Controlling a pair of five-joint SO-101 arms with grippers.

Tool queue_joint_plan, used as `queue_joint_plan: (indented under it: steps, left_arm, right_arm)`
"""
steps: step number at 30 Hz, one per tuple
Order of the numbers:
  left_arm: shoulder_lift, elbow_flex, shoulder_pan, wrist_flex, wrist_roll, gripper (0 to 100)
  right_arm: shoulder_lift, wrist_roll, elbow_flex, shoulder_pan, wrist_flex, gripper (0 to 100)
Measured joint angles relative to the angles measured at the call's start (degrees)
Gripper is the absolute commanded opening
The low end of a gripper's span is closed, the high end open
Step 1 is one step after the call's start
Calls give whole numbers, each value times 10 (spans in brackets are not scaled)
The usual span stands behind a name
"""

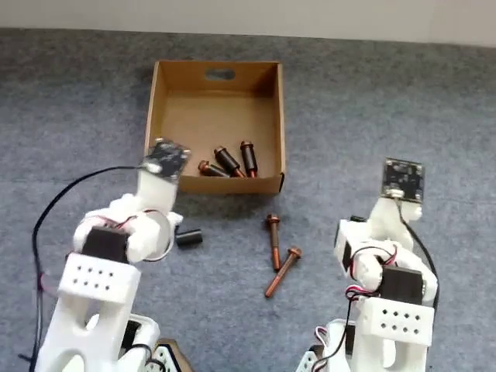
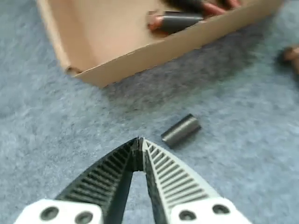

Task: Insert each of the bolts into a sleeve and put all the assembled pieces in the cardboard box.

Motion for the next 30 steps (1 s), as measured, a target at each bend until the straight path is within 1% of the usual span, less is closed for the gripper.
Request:
queue_joint_plan:
  steps: [3, 4, 6, 8, 12, 14, 19, 23, 26, 30]
  left_arm:
    - [81, -47, 52, 9, 0, 35]
    - [114, -62, 68, 9, 12, 35]
    - [185, -98, 100, 10, 53, 35]
    - [253, -133, 130, 10, 108, 42]
    - [379, -206, 196, 10, 215, 144]
    - [430, -238, 221, 11, 242, 178]
    - [520, -315, 260, 11, 263, 176]
    - [577, -359, 287, 11, 265, 178]
    - [622, -382, 290, 11, 265, 178]
    - [673, -421, 290, 11, 265, 178]
  right_arm:
    - [0, 0, 1, 21, -7, 6]
    - [0, -1, 2, 29, -9, 6]
    - [0, -2, 11, 43, -16, 6]
    - [0, -2, 26, 53, -30, 6]
    - [0, -2, 51, 63, -52, 6]
    - [0, -2, 53, 62, -54, 6]
    - [0, -2, 53, 64, -54, 6]
    - [0, -2, 70, 84, -56, 6]
    - [0, -2, 72, 101, -57, 6]
    - [0, -2, 73, 101, -57, 6]
